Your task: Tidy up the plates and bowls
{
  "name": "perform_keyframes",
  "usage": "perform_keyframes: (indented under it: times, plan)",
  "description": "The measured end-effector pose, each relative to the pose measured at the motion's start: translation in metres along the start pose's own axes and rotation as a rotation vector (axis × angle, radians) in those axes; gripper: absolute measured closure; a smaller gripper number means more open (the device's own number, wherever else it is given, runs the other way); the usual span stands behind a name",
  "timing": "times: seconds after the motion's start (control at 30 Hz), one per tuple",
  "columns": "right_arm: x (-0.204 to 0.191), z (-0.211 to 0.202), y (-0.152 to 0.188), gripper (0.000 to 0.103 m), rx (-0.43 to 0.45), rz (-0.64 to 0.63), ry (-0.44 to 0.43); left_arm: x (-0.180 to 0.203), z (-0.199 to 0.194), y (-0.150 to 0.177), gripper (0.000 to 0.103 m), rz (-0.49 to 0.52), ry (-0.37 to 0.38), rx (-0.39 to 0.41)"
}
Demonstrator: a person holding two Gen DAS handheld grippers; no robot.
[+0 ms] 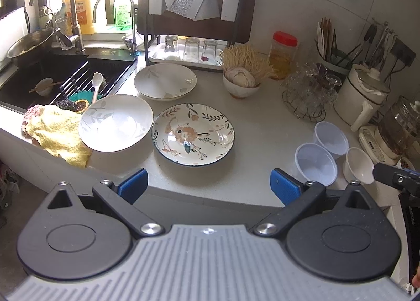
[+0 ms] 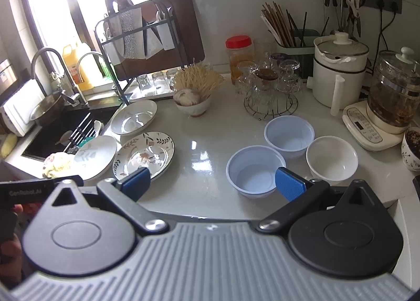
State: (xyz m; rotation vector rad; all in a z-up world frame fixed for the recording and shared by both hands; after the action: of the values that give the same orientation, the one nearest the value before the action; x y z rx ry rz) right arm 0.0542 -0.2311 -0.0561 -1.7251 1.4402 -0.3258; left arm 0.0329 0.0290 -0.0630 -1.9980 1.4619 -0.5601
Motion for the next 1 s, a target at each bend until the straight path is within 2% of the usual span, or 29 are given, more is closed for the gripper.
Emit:
perform_keyframes:
  times: [0.17, 0.47, 0.7, 1.0]
  plan:
    - [-0.002, -0.006, -0.01, 0.0, 0.004, -0.009, -0.016, 0.006, -0.015, -0.009, 0.002, 0.004, -0.004, 0.035]
    - [0.004, -0.002, -0.016, 0.0, 0.008, -0.011, -0.012, 0.011, -0.023, -0.013, 0.002, -0.014, -0.009, 0.05]
    - [0.007, 0.011, -0.008, 0.0, -0.022, -0.016, -0.019, 0.008, -0.018, -0.009, 0.002, -0.027, -0.024, 0.04]
    - [0.0, 0.027, -0.017, 0.0, -0.035, 0.001, -0.049, -0.005, -0.004, -0.019, 0.002, -0.022, -0.048, -0.005]
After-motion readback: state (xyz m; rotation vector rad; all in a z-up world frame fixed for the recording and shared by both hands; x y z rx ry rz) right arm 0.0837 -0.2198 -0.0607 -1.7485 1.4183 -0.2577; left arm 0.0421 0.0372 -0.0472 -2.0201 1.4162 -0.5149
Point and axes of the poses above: each gripper's, at about its wrist camera, not at the fingertips, and z roughly the way its jaws point, x to its right, y to its underside, the point moved 5 cm from there along z, roughly the way its jaws point, and after that the axes turned 10 degrees about -y, right-handed, at the moved point
